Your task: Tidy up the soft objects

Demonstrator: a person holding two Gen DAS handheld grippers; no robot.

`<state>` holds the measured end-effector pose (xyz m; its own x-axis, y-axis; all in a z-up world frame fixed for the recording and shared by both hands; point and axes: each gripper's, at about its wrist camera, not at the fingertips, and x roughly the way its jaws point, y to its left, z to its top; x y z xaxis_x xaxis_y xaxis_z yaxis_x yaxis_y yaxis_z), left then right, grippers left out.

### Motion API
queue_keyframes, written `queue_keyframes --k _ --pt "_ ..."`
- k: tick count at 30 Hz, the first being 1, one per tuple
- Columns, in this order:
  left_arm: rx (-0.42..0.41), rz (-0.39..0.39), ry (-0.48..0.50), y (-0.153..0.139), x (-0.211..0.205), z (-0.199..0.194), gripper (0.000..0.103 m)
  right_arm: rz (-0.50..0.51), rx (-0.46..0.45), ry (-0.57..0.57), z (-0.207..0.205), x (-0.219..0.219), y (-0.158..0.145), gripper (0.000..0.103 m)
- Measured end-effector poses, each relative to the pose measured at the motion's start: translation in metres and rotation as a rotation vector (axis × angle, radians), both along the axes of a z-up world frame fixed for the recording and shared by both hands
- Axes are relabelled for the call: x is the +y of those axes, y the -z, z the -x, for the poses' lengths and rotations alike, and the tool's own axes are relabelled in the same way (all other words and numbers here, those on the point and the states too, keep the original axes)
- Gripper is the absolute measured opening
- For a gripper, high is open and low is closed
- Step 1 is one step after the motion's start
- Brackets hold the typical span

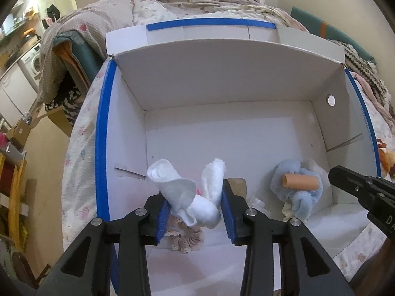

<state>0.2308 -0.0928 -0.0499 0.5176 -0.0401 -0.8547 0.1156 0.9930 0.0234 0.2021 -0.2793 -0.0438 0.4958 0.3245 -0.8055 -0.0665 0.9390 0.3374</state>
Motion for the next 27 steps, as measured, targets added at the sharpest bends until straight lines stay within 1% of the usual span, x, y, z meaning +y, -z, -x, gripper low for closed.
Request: queue_keyframes --k 2,3,4,7,8,9,10,11,12,15,17,19,21,27 --pt "-0.011 0.003 -0.001 -0.002 0.001 0.001 0.037 0.011 -0.014 0.001 0.0 0.001 -0.002 0.005" --pt "-0.016 0.005 0.0 -0.003 0.001 0.001 0.041 0.013 -0.019 0.001 0.0 0.002 -0.003 0.007" --pt "-0.022 0.005 0.001 -0.004 0.001 0.002 0.045 0.014 -0.023 0.002 0.0 0.002 -0.004 0.012" --pt "-0.034 0.001 0.003 -0.006 0.0 0.003 0.048 0.012 -0.032 0.006 0.001 0.002 -0.006 0.025" --pt "-0.036 0.0 0.005 -0.006 0.0 0.004 0.048 0.014 -0.036 0.008 0.0 0.002 -0.006 0.026" --pt "-0.038 0.0 0.008 -0.007 0.0 0.004 0.051 0.014 -0.039 0.011 0.0 0.002 -0.007 0.032" --pt "-0.04 0.0 0.009 -0.007 0.0 0.004 0.056 0.009 -0.042 0.015 0.0 0.0 -0.008 0.046" --pt "-0.045 0.002 0.009 -0.008 0.0 0.004 0.059 -0.001 -0.045 0.02 -0.001 -0.001 -0.008 0.056" --pt "-0.052 0.004 0.007 -0.01 -0.001 0.004 0.063 -0.009 -0.05 0.028 -0.001 -0.002 -0.009 0.072" --pt "-0.07 0.012 0.006 -0.014 -0.001 0.005 0.066 -0.027 -0.071 0.047 0.0 -0.006 -0.014 0.076" --pt "-0.075 0.01 0.002 -0.015 -0.001 0.004 0.067 -0.039 -0.069 0.055 -0.002 -0.008 -0.014 0.086" --pt "-0.077 0.0 -0.007 -0.015 -0.001 0.004 0.068 -0.054 -0.07 0.067 -0.002 -0.011 -0.015 0.1" --pt "-0.074 -0.001 -0.021 -0.014 0.001 0.002 0.069 -0.049 -0.083 0.075 -0.002 -0.011 -0.017 0.103" --pt "-0.073 0.021 -0.036 -0.016 0.007 0.001 0.069 -0.019 -0.12 0.094 0.0 -0.01 -0.021 0.103"
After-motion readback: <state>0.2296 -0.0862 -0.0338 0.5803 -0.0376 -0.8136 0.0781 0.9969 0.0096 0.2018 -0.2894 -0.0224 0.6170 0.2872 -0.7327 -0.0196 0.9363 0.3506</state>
